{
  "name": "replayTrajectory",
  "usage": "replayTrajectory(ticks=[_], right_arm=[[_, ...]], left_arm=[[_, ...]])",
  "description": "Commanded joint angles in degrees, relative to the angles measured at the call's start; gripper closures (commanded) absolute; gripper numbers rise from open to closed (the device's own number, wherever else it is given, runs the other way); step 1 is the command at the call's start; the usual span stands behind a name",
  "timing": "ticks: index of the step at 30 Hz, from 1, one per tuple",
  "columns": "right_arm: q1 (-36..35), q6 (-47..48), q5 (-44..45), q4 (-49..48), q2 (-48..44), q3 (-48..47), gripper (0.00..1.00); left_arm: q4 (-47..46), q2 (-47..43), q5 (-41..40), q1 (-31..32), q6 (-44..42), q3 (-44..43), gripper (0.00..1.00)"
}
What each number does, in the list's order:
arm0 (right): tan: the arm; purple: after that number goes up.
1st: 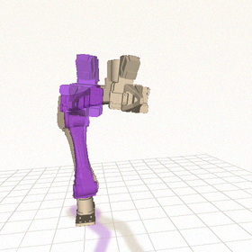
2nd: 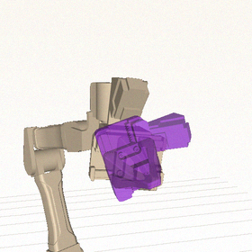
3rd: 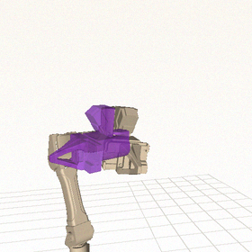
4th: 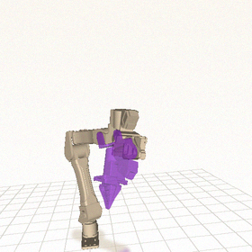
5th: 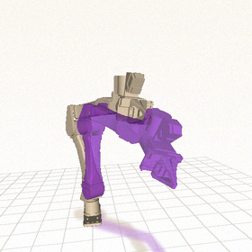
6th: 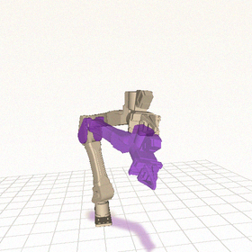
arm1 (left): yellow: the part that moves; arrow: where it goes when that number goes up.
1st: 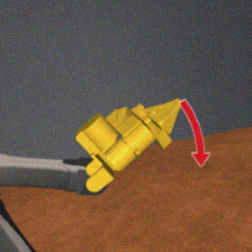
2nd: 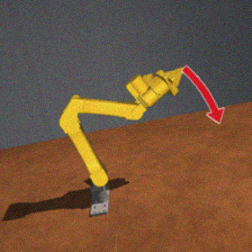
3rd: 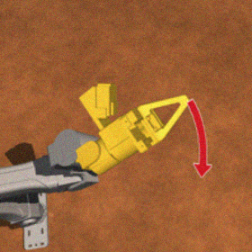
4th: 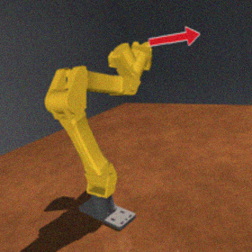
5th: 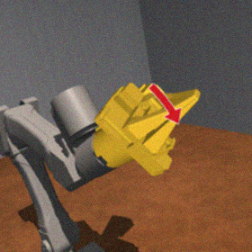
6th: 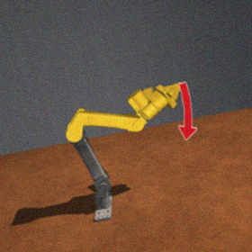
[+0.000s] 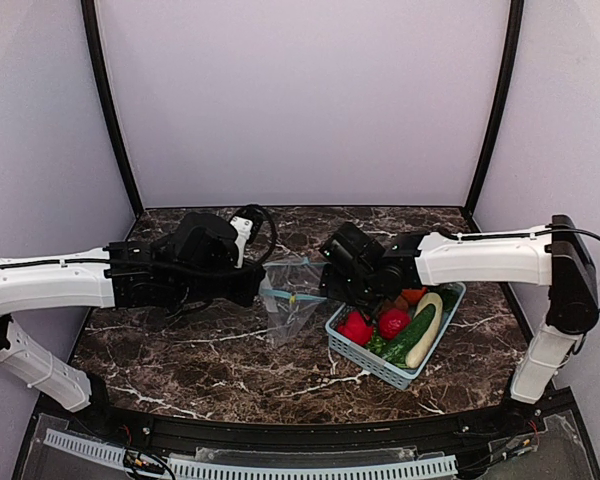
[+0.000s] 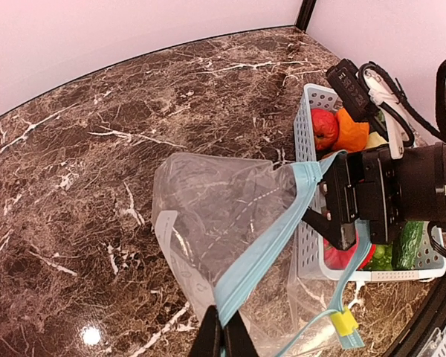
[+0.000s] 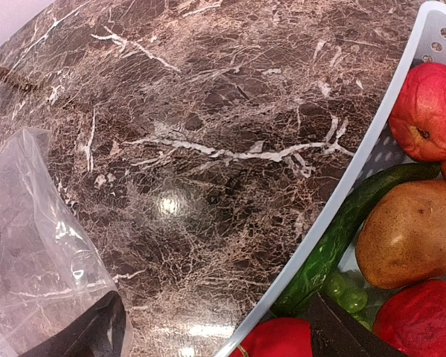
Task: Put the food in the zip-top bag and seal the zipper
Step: Open the zipper food storage bag at the center of the board.
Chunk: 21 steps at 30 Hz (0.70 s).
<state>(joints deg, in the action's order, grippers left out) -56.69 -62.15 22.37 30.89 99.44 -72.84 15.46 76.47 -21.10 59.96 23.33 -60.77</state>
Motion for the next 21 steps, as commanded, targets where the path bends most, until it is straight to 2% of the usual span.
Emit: replayTrajectory(ticks=[1, 7, 16, 21], right_arm=[[1.05, 5.04, 0.06, 1.32, -0.08, -1.03, 0.15], [0.97, 15.80, -12.06, -6.62, -2.23, -2.40, 0.10], [1.05, 24.01, -32.87, -18.50, -14.96, 5.54, 0.08], [1.09, 23.93, -34.38, -18.94, -22.84, 9.42, 0.06]], left_arm=[[2.42, -1.20, 0.96, -0.29, -1.23, -0.94, 0.99], [2.27, 2.57, 5.09, -0.30, 0.82, -1.58, 0.99], [5.16, 4.11, 4.06, -1.97, 5.07, -0.99, 0.99], [2.77, 3.15, 6.45, -2.90, 5.68, 0.27, 0.99]])
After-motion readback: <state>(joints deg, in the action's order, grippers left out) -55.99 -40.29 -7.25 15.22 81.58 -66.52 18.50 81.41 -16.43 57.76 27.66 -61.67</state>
